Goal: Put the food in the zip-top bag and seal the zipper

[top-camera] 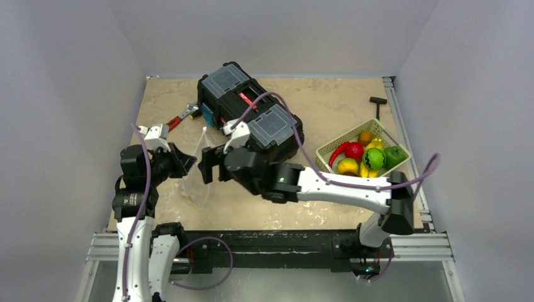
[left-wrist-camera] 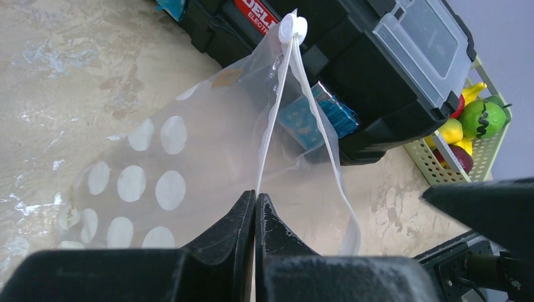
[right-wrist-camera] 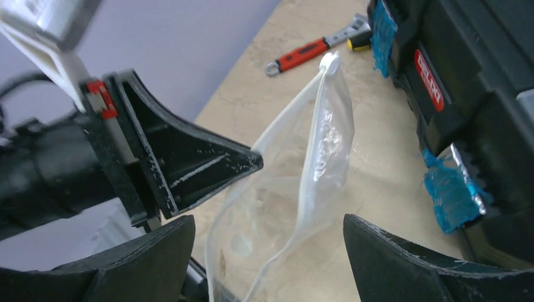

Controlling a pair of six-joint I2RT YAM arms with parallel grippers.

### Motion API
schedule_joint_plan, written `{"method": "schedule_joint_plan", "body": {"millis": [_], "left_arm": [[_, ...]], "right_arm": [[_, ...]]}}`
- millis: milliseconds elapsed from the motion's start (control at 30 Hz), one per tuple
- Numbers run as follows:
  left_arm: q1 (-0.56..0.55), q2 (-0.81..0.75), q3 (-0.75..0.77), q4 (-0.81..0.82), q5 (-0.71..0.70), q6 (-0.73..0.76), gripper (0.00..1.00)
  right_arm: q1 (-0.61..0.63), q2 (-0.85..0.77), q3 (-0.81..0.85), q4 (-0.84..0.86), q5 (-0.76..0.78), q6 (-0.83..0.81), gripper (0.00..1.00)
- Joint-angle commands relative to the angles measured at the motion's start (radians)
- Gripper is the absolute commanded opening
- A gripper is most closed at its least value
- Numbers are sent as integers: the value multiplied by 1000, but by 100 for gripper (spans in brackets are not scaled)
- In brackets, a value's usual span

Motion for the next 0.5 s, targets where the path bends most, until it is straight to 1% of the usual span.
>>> {"method": "schedule_joint_plan", "body": {"millis": [0,33,133,300,333,400,467], "left_arm": [[-14,20,19,30,20,21,0],[-17,17,19,28,16,22,0],[-23,9,18,26,6,23,0],[-29,15,27,14,-15,27,0],[-31,15,29,8,-20,29,0],[-39,13,29,4,-43,28,0],[-52,17,33,-6,-81,30,0]], "right_arm": [[53,133,136,-145,309,60,86],[54,149,146,-168,326,72,86],[56,163,120,-122,349,19,72],[55,207,133,-158,353,9,66],[55,213,131,-164,355,17,63],[55,226,132,-153,333,7,50],[55,230,133,-129,317,-21,44]]}}
